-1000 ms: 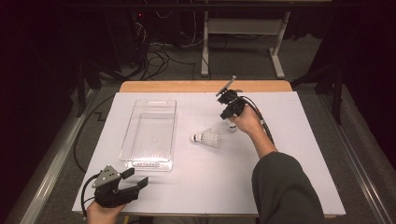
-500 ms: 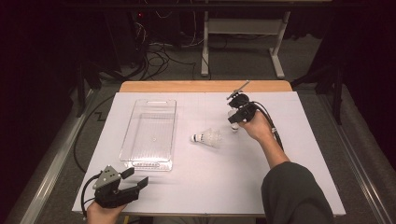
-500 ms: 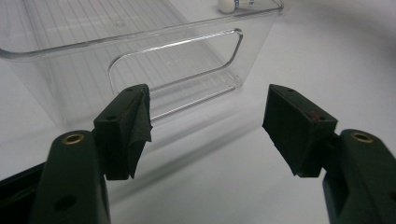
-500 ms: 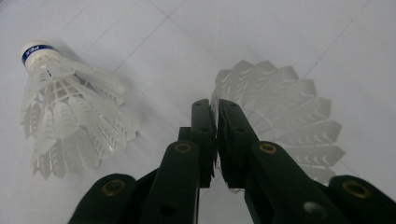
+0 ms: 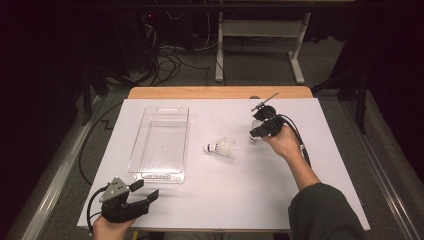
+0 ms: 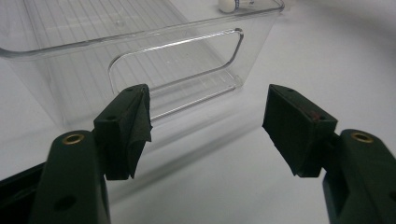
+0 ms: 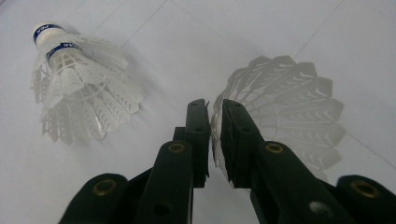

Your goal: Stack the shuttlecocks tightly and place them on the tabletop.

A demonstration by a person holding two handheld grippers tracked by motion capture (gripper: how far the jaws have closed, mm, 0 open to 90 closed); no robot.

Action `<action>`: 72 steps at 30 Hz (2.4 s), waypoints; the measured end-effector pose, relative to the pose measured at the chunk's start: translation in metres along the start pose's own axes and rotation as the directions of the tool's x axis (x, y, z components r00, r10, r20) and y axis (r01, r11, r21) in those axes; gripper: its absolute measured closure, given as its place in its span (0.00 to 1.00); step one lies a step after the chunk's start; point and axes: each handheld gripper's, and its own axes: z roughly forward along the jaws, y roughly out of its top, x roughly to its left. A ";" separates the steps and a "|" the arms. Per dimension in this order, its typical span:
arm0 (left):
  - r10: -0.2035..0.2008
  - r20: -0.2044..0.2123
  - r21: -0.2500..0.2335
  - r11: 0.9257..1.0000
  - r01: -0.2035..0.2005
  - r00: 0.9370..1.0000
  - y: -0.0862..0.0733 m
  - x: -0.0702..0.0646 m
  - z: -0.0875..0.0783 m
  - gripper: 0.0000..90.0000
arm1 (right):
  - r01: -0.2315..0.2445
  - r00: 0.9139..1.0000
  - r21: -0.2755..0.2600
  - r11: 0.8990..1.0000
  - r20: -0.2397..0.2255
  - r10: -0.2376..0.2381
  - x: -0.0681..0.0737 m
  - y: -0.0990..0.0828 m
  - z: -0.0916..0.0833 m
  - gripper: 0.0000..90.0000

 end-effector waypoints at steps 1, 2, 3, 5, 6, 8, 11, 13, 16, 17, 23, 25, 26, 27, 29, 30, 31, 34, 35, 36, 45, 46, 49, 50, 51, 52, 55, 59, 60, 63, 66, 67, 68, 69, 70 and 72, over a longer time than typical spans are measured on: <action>0.000 0.000 0.000 1.000 0.000 1.000 0.000 0.000 0.000 0.37 | -0.006 1.000 -0.007 1.000 0.000 0.006 0.000 -0.002 -0.001 0.91; 0.000 0.000 0.000 1.000 0.000 1.000 0.000 0.000 0.000 0.37 | -0.008 1.000 -0.011 1.000 -0.003 0.008 -0.001 -0.005 -0.003 0.91; 0.000 -0.001 0.000 1.000 0.000 1.000 0.000 0.000 0.000 0.37 | -0.011 1.000 -0.014 1.000 -0.005 0.011 -0.002 -0.007 -0.004 0.91; 0.000 -0.001 0.002 1.000 0.000 1.000 0.000 0.000 0.000 0.37 | -0.018 1.000 -0.008 1.000 -0.011 0.018 -0.002 -0.011 -0.005 0.91; 0.000 -0.001 0.002 1.000 0.000 1.000 0.000 0.000 0.000 0.37 | -0.020 1.000 -0.007 1.000 -0.013 0.020 -0.002 -0.014 -0.005 0.92; 0.001 -0.001 0.001 1.000 -0.001 1.000 0.000 -0.001 0.000 0.37 | -0.026 0.999 -0.018 0.999 -0.019 0.026 -0.003 -0.019 -0.006 0.93; 0.001 -0.002 0.003 1.000 -0.001 1.000 0.000 -0.001 0.001 0.37 | -0.038 0.999 -0.022 0.999 -0.025 0.037 -0.004 -0.027 -0.006 0.95; 0.002 -0.002 0.004 1.000 -0.002 1.000 0.000 -0.001 0.001 0.37 | -0.046 0.999 -0.029 0.999 -0.029 0.045 -0.005 -0.031 -0.006 0.96; -0.001 -0.002 0.004 1.000 0.001 1.000 0.000 -0.001 0.001 0.37 | -0.061 0.998 -0.048 0.997 -0.034 0.060 -0.007 -0.039 -0.006 0.99; 0.000 -0.003 0.004 1.000 0.000 1.000 0.000 -0.001 0.001 0.37 | -0.065 0.997 -0.055 0.996 -0.035 0.063 -0.007 -0.041 -0.006 0.99; -0.001 -0.003 0.004 1.000 0.001 1.000 0.000 -0.002 0.002 0.37 | -0.089 0.995 -0.091 0.992 -0.050 0.084 -0.009 -0.053 -0.009 1.00; 0.000 -0.003 0.005 1.000 0.000 1.000 0.000 -0.002 0.002 0.37 | -0.096 0.994 -0.107 0.990 -0.054 0.090 -0.008 -0.055 -0.010 1.00; 0.000 -0.003 0.005 1.000 0.000 1.000 0.000 -0.002 0.002 0.37 | -0.094 0.994 -0.111 0.989 -0.058 0.088 -0.009 -0.057 -0.011 1.00; 0.000 -0.003 0.007 1.000 0.000 1.000 0.000 -0.002 0.002 0.37 | -0.095 0.994 -0.113 0.989 -0.059 0.089 -0.008 -0.058 -0.011 1.00; 0.003 -0.004 0.009 1.000 -0.003 1.000 0.000 -0.002 0.002 0.37 | -0.095 0.994 -0.118 0.988 -0.061 0.089 -0.008 -0.060 -0.012 1.00; 0.003 -0.005 0.009 1.000 -0.003 1.000 0.000 -0.002 0.002 0.37 | -0.095 0.994 -0.124 0.988 -0.061 0.088 -0.007 -0.062 -0.013 1.00; 0.003 -0.005 0.009 1.000 -0.003 1.000 0.000 -0.002 0.002 0.37 | -0.096 0.994 -0.129 0.987 -0.064 0.089 -0.007 -0.063 -0.013 1.00; -0.002 -0.006 0.004 1.000 0.002 1.000 0.000 -0.002 0.002 0.37 | -0.095 0.994 -0.142 0.985 -0.073 0.086 -0.005 -0.065 -0.016 1.00; -0.002 -0.006 0.004 1.000 0.002 1.000 0.000 -0.002 0.002 0.37 | -0.097 0.993 -0.146 0.984 -0.076 0.087 -0.004 -0.066 -0.017 1.00; 0.000 -0.006 0.006 1.000 0.000 1.000 0.000 -0.002 0.002 0.37 | -0.091 0.993 -0.152 0.984 -0.082 0.080 -0.003 -0.066 -0.017 1.00; 0.000 -0.006 0.004 1.000 0.000 1.000 0.000 -0.002 0.002 0.37 | -0.096 0.991 -0.180 0.979 -0.108 0.077 0.003 -0.074 -0.018 1.00; 0.000 -0.006 0.004 1.000 0.000 1.000 0.000 -0.002 0.002 0.37 | -0.095 0.991 -0.185 0.978 -0.113 0.075 0.003 -0.075 -0.018 1.00; 0.001 -0.006 0.004 1.000 -0.001 1.000 0.000 -0.003 0.002 0.37 | -0.092 0.990 -0.192 0.977 -0.121 0.070 0.006 -0.077 -0.020 1.00; 0.001 -0.007 0.004 1.000 -0.001 1.000 0.000 -0.003 0.002 0.37 | -0.090 0.990 -0.193 0.977 -0.122 0.067 0.008 -0.078 -0.020 1.00; 0.002 -0.008 0.003 1.000 -0.002 1.000 0.000 -0.003 0.002 0.37 | -0.088 0.990 -0.194 0.977 -0.125 0.064 0.009 -0.078 -0.021 1.00; 0.002 -0.008 0.003 1.000 -0.002 1.000 0.000 -0.003 0.002 0.37 | -0.086 0.990 -0.199 0.976 -0.128 0.061 0.010 -0.079 -0.021 1.00; 0.002 -0.009 0.003 1.000 -0.002 1.000 0.000 -0.003 0.002 0.37 | -0.080 0.989 -0.201 0.976 -0.136 0.053 0.013 -0.082 -0.020 1.00; 0.002 -0.009 0.003 1.000 -0.002 1.000 0.000 -0.003 0.002 0.37 | -0.080 0.988 -0.208 0.975 -0.147 0.050 0.016 -0.084 -0.018 1.00; 0.001 -0.009 0.002 1.000 -0.001 1.000 0.000 -0.003 0.002 0.37 | -0.081 0.988 -0.208 0.975 -0.148 0.050 0.016 -0.084 -0.018 1.00; 0.001 -0.010 0.002 1.000 -0.001 1.000 0.000 -0.003 0.002 0.37 | -0.078 0.987 -0.213 0.974 -0.155 0.045 0.018 -0.084 -0.018 1.00; 0.001 -0.009 0.002 1.000 -0.001 1.000 0.000 -0.003 0.002 0.37 | -0.081 0.986 -0.215 0.973 -0.162 0.046 0.020 -0.084 -0.017 1.00; 0.002 -0.009 0.002 1.000 -0.002 1.000 0.000 -0.003 0.002 0.37 | -0.079 0.985 -0.216 0.973 -0.165 0.043 0.021 -0.084 -0.017 1.00; 0.002 -0.009 0.002 1.000 -0.002 1.000 0.000 -0.003 0.002 0.37 | -0.079 0.985 -0.215 0.974 -0.166 0.043 0.023 -0.084 -0.017 1.00; 0.002 -0.009 0.001 1.000 -0.002 1.000 0.000 -0.003 0.002 0.37 | -0.077 0.985 -0.216 0.973 -0.169 0.041 0.023 -0.084 -0.017 1.00; 0.002 -0.009 0.001 1.000 -0.002 1.000 0.000 -0.003 0.002 0.37 | -0.076 0.985 -0.218 0.973 -0.170 0.039 0.024 -0.084 -0.016 1.00; 0.002 -0.010 0.000 1.000 -0.002 1.000 0.000 -0.003 0.002 0.37 | -0.075 0.985 -0.219 0.973 -0.171 0.037 0.025 -0.083 -0.015 1.00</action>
